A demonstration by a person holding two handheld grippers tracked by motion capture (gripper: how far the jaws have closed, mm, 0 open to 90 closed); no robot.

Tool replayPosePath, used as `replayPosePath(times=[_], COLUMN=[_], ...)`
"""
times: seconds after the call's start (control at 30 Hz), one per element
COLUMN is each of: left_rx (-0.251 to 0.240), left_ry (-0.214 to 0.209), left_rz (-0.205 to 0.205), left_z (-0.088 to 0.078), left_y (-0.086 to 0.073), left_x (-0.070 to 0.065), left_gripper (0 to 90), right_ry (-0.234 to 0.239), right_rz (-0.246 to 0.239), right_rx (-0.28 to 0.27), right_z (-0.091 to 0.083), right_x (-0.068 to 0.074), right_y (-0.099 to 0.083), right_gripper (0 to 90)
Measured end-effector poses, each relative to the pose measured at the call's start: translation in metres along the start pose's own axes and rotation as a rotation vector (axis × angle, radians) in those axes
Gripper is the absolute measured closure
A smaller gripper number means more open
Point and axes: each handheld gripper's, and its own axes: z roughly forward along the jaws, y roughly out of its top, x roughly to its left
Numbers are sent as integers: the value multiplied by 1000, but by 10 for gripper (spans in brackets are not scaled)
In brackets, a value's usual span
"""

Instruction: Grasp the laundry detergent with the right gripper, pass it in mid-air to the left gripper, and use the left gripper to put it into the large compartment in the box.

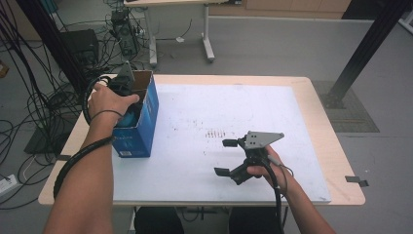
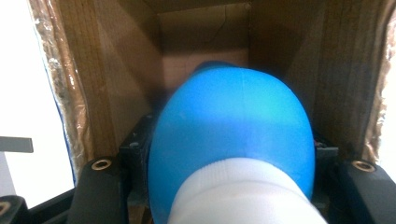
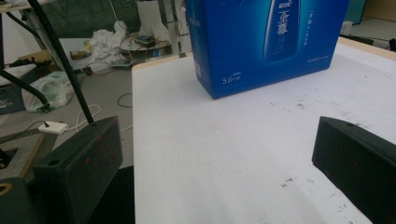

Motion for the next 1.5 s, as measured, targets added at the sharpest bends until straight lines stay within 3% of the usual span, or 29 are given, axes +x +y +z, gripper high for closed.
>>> replayPosePath(times=[1.5], left_rx=[6], left_ry=[7], left_rz=[-1], left_z=[1], left_y=[4], left_x=[-4], left_gripper=[376], right_ry=[-2], right_rz=[0], right_rx=[3], right_z=[-1], right_x=[0], right_y=[2], right_gripper=[17])
